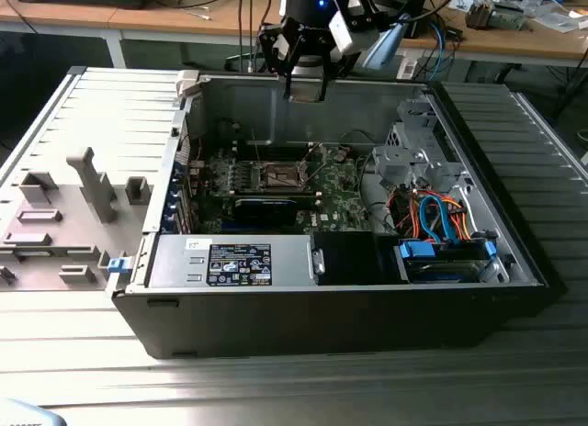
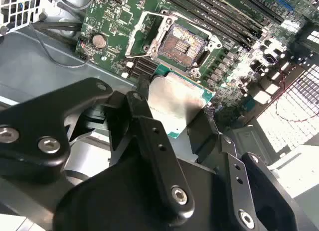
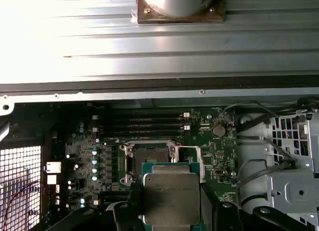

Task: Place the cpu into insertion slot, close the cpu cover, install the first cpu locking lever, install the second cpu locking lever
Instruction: 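Place the cpu into insertion slot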

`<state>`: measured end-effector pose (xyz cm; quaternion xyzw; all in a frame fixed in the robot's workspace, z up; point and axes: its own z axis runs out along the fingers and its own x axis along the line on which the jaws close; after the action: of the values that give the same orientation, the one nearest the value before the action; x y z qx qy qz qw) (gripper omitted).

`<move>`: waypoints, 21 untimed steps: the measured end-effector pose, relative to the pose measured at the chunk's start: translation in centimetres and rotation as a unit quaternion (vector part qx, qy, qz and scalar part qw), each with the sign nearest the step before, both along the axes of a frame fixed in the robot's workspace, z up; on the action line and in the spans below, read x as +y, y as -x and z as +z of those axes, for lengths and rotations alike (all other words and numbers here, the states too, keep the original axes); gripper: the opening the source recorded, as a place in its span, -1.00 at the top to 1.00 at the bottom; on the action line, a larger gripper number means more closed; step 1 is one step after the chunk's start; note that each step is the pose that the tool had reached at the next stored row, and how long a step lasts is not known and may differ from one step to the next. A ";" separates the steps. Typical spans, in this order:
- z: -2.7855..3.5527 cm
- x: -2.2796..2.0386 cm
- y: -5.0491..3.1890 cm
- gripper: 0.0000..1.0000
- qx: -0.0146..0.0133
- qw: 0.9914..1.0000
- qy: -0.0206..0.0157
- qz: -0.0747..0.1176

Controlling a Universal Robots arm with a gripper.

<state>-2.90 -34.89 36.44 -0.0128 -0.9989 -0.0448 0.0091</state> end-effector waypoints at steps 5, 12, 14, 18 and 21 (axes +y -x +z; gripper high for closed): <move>-0.19 0.00 0.38 -0.09 0.000 1.000 0.000 0.000; -0.39 0.00 0.60 -0.09 0.000 1.000 0.000 0.000; -0.42 0.00 0.67 -0.09 0.000 1.000 0.000 0.000; -0.50 0.00 0.77 -0.09 0.000 1.000 0.000 0.000; -0.54 0.00 0.83 -0.09 0.000 1.000 0.000 0.000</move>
<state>-3.72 -34.90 35.90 -0.0128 -0.9989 -0.0448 0.0091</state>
